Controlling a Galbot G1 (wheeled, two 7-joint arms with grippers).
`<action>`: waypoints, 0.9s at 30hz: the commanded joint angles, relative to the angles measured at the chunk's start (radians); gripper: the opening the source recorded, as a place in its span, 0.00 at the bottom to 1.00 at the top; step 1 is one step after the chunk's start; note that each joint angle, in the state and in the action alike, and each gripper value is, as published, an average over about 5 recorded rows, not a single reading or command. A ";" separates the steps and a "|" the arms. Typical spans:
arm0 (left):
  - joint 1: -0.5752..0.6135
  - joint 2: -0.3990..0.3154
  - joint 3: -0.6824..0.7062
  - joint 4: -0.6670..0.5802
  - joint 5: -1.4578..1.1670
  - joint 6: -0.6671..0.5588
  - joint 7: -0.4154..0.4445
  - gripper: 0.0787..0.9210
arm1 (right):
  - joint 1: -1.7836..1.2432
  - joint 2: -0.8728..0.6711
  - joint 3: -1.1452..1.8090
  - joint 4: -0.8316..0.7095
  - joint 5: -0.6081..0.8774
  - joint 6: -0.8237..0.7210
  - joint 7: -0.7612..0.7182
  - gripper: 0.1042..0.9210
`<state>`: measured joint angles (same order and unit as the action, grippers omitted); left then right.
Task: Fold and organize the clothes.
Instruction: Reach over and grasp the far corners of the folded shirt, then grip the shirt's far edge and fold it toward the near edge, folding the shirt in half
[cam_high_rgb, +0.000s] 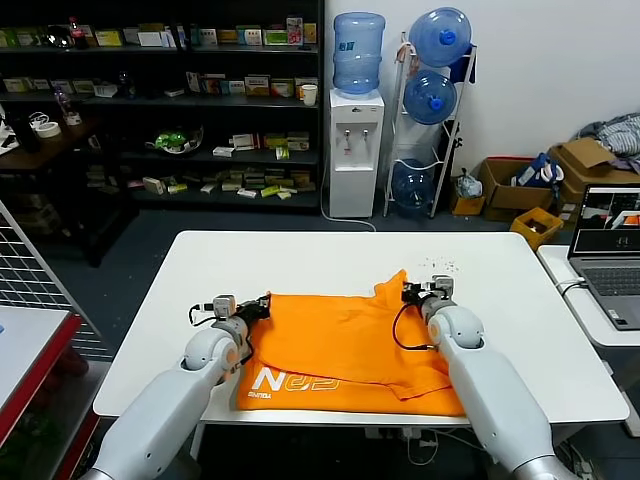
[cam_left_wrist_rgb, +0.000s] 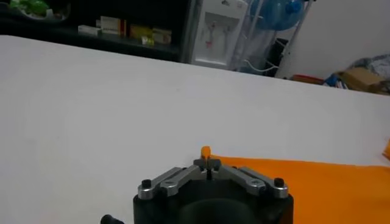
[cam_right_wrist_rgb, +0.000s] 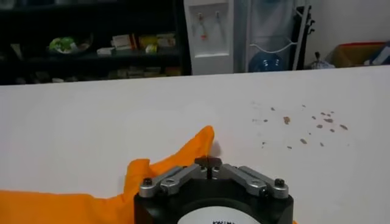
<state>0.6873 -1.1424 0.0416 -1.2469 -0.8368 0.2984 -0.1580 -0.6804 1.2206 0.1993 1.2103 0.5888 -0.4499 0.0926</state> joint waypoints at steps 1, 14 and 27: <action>0.068 0.049 -0.039 -0.203 -0.007 -0.009 -0.024 0.02 | -0.107 -0.051 0.019 0.204 0.050 0.016 0.042 0.02; 0.411 0.167 -0.133 -0.654 0.020 -0.018 -0.105 0.02 | -0.471 -0.224 0.124 0.676 0.146 -0.065 0.127 0.02; 0.655 0.201 -0.179 -0.793 0.096 -0.052 -0.128 0.02 | -0.845 -0.262 0.299 0.930 0.118 -0.088 0.134 0.03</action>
<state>1.1546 -0.9671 -0.1139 -1.8892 -0.7736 0.2543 -0.2640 -1.2847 0.9945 0.4055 1.9520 0.7115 -0.5274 0.2188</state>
